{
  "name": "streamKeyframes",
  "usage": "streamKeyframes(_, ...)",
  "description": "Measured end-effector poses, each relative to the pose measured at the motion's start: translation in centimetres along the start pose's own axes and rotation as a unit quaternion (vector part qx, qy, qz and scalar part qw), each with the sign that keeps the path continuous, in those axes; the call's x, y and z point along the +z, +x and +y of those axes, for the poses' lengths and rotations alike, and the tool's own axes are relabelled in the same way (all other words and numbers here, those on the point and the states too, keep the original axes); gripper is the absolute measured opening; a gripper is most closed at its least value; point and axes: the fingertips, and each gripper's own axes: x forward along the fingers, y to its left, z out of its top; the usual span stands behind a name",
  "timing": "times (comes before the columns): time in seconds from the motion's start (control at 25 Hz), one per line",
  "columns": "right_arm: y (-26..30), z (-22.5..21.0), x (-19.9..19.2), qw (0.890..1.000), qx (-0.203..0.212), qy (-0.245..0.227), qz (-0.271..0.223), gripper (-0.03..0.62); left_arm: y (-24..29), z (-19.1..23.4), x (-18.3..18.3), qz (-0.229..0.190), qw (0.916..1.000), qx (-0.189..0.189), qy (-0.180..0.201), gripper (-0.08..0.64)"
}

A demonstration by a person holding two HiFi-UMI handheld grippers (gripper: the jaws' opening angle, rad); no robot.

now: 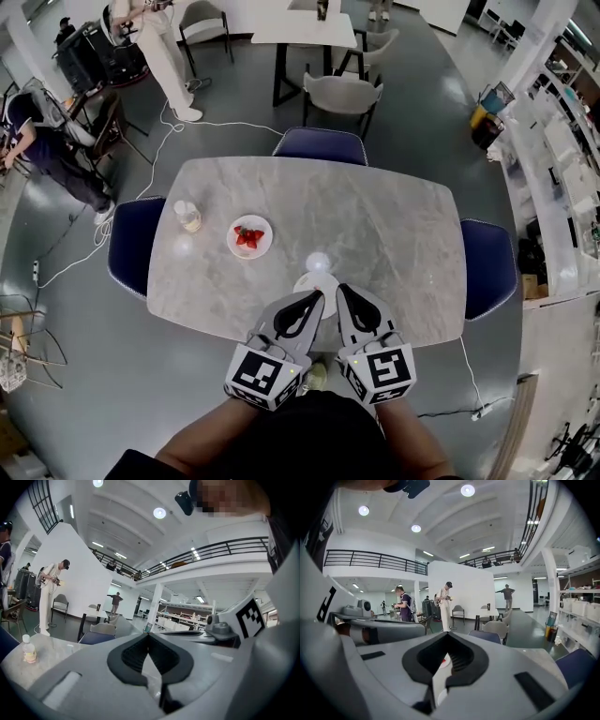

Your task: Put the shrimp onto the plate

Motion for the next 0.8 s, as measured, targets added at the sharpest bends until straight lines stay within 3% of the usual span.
streamKeyframes(0.32,-2.8,0.7,4.2,0.998,0.004,0.002,-0.056,0.000,-1.2,-2.6,3.6,-0.025,0.9993,-0.005,0.027,0.008)
streamKeyframes(0.8,-5.0,1.7,6.3,0.996,0.012,-0.008,-0.083,0.000,-2.8,-4.7,5.6,-0.046,0.9979,0.000,0.045,0.008)
